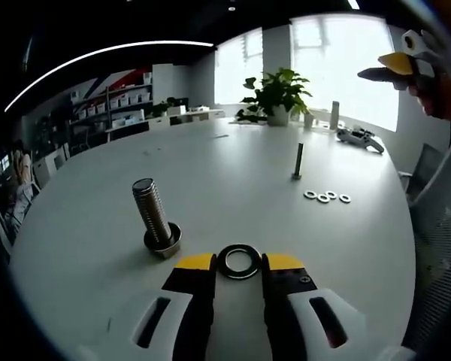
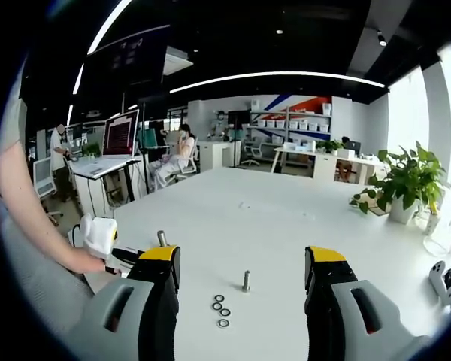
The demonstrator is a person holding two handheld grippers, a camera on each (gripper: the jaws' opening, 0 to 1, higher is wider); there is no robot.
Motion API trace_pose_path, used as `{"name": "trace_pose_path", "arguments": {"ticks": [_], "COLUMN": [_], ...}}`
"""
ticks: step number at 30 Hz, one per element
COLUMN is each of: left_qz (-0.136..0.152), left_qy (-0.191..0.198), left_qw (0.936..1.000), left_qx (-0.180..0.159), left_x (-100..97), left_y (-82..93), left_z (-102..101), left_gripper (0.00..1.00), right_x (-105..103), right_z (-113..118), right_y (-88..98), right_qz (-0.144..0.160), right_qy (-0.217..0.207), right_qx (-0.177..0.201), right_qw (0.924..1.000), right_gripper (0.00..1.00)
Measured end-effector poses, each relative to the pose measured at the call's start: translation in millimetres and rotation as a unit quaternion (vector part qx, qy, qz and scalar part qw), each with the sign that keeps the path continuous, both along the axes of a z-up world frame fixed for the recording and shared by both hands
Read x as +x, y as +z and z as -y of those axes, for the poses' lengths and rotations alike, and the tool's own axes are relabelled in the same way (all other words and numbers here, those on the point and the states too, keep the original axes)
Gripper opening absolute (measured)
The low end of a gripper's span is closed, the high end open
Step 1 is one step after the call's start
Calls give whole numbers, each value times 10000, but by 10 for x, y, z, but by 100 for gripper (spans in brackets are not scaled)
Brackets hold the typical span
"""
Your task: Place the washer onto the threaded stud by aligning its center hole with the stud, sliding it down to the base, and recovering from edge contact or off-axis alignment until the washer reaches the visible bottom stop.
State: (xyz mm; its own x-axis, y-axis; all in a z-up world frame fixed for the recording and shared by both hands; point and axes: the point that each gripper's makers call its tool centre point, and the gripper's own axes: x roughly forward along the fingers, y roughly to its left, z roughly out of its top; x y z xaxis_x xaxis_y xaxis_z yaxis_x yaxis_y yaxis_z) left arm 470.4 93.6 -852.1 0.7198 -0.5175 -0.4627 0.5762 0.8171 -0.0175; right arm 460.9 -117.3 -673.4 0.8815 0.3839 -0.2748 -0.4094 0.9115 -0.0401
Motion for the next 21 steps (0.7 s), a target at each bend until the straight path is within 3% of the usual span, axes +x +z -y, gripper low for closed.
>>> {"name": "trace_pose_path", "arguments": {"ticks": [17,19,20,21], "left_qz": [24,46,37,33], "left_qy": [-9,-18,-89,-142], "left_qw": [10000,10000,9999,9998], "left_qx": [32,21,138,131], "left_x": [28,26,17,10], "left_y": [-4,12,14,17], "left_z": [32,34,26,40], "left_gripper": [22,18,8,6], "right_x": [-3,-2,-1,-1], "right_z": [3,2,3,3], "right_y": [-2,0,0,0], "right_qz": [-1,3,4,4], "right_qy": [-19,-21,-22,-20], "right_qx": [-10,-6,-10,-5], "right_qw": [10000,10000,10000,10000], "right_gripper": [69,69,69,69]}}
